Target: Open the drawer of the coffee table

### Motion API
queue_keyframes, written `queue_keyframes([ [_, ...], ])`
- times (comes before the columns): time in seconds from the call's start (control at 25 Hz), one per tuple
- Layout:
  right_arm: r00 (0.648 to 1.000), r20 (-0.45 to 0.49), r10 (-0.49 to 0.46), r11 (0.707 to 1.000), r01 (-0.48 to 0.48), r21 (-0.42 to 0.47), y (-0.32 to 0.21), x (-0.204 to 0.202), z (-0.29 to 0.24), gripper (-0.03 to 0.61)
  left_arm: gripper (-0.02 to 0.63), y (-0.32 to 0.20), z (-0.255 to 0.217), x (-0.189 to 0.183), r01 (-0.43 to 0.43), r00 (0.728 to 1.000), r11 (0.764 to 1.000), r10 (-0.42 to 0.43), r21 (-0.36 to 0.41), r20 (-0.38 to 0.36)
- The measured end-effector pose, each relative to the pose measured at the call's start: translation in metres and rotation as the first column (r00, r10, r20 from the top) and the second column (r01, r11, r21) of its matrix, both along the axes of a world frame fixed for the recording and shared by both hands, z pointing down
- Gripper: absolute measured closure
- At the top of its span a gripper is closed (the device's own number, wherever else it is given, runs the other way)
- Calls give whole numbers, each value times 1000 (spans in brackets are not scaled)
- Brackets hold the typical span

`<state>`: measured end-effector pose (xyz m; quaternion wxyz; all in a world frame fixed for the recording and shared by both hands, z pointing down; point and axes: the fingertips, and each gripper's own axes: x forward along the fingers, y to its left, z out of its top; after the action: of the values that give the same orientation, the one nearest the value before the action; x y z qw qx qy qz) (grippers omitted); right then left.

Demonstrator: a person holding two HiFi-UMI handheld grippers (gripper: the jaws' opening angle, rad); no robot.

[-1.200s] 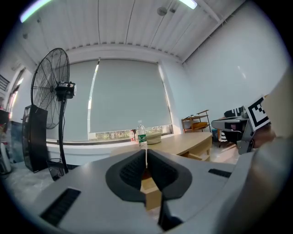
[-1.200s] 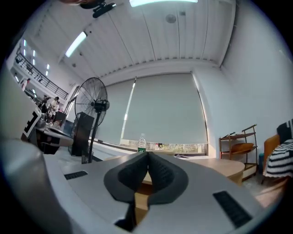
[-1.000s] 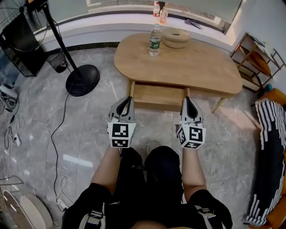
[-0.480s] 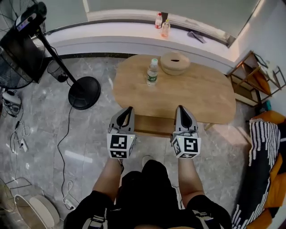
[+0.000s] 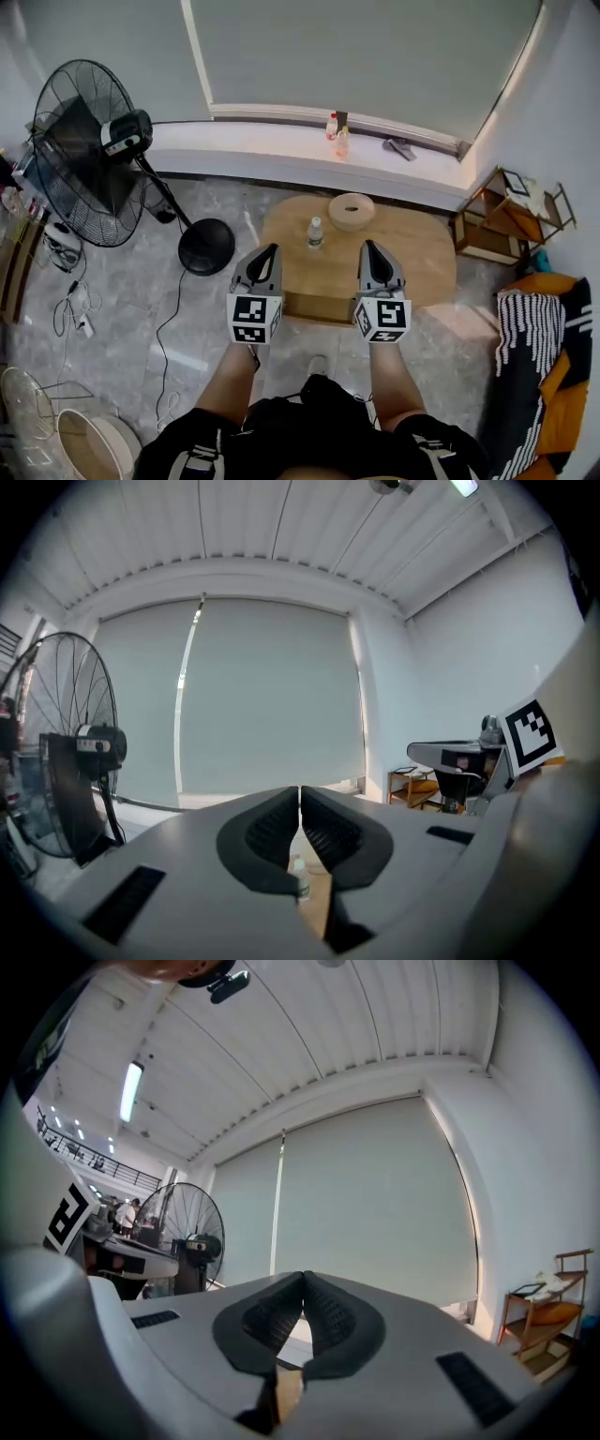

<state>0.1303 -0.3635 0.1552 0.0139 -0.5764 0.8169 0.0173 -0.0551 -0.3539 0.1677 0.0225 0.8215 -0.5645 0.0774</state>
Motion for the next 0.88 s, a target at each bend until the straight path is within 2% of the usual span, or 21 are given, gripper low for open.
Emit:
queue_keyframes([
  [0.16, 1000, 17, -15, 998, 14, 65, -13, 6, -66, 563, 588, -9, -76, 6, 29, 999, 994, -32, 101, 27],
  [0.24, 1000, 15, -25, 996, 23, 81, -13, 3, -87, 563, 588, -8, -91, 10, 32, 999, 993, -36, 110, 39],
  [0.4, 999, 8, -45, 994, 44, 95, -10, -5, -107, 563, 588, -4, -104, 14, 24, 998, 994, -30, 108, 49],
  [0.56, 999, 13, -49, 992, 47, 117, -13, -17, -122, 563, 588, -7, -117, 3, 28, 998, 991, -35, 128, 54],
  [0.88, 999, 8, -49, 991, 47, 125, -19, -37, -124, 563, 588, -19, -124, -23, 47, 999, 991, -49, 129, 9],
])
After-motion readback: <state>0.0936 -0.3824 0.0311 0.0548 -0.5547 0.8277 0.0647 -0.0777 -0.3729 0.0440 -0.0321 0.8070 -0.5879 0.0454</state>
